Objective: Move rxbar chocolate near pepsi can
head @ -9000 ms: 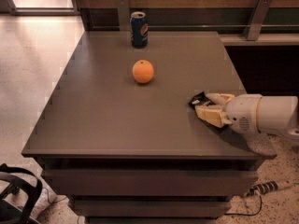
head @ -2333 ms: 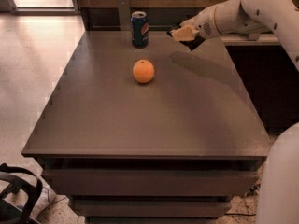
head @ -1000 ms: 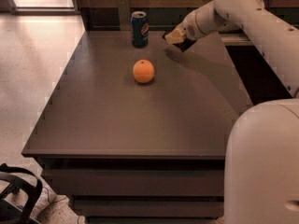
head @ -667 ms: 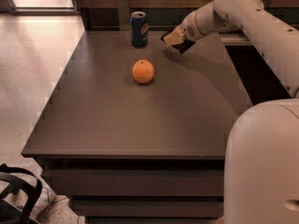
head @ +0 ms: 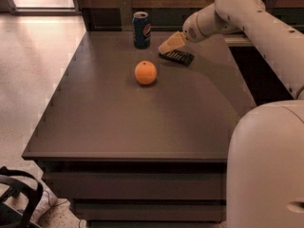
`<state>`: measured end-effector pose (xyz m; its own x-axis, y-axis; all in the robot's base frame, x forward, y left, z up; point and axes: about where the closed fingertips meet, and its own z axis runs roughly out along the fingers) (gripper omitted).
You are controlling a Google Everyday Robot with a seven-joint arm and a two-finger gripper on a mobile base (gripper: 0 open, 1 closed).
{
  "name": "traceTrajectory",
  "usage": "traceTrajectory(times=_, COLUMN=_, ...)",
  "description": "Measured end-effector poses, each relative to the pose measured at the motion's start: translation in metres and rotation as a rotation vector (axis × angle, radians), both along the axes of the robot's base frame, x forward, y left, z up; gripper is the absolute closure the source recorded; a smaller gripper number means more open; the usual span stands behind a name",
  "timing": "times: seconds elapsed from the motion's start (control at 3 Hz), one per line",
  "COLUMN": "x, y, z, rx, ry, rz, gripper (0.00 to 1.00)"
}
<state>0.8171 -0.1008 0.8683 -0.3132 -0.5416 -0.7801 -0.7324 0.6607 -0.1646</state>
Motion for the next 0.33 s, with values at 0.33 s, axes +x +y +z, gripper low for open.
traceTrajectory(times=0.33, x=0.0, y=0.0001, z=-0.0001, rx=0.0, ry=0.0, rz=0.0, gripper=0.0)
